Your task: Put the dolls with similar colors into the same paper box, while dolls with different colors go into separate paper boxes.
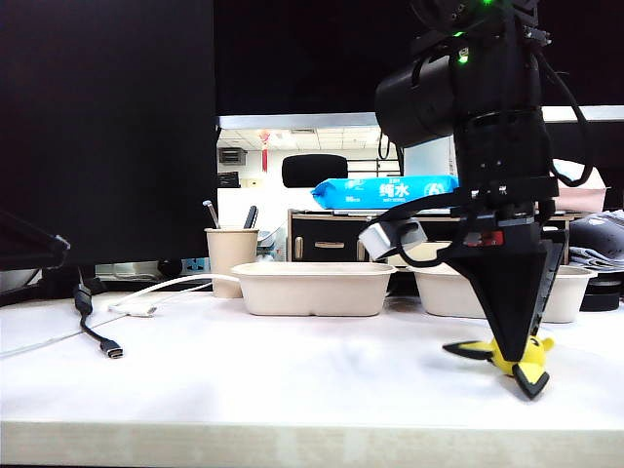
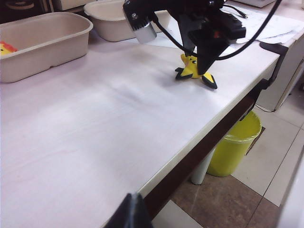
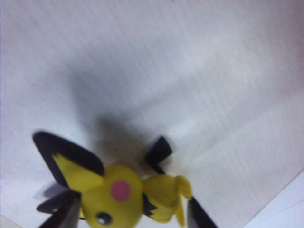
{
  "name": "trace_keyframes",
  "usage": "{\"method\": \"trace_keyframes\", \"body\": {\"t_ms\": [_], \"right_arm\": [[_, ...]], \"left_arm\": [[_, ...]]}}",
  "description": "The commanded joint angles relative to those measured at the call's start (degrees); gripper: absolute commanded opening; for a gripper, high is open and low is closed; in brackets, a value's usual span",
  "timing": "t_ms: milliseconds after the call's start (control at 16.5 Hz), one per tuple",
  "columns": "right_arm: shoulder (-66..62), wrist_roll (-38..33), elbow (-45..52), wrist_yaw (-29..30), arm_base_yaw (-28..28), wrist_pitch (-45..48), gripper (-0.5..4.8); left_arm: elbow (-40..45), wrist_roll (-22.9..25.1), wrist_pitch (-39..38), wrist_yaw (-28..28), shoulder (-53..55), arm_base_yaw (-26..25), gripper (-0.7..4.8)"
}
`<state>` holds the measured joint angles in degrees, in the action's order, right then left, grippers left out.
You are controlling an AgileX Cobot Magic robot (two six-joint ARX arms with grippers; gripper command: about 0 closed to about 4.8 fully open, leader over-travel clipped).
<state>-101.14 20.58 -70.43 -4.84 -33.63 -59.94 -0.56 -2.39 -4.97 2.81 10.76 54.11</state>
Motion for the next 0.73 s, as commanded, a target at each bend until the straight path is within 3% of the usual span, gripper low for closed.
{"method": "trace_keyframes", "body": {"t_ms": [61,727], "right_arm": [[0.33,-1.4,-0.33,0.04,-0.11,0.57,2.88],[0.31,-6.25,-0.94,-0.17,-0.11,1.38,2.85]], "left_arm": [[-0.07,0.04,0.76,-0.07,0.07,-0.02,-0.05],[-0.07,0.04,0.76,-0.07,0.07,-0.22,-0.05]]}}
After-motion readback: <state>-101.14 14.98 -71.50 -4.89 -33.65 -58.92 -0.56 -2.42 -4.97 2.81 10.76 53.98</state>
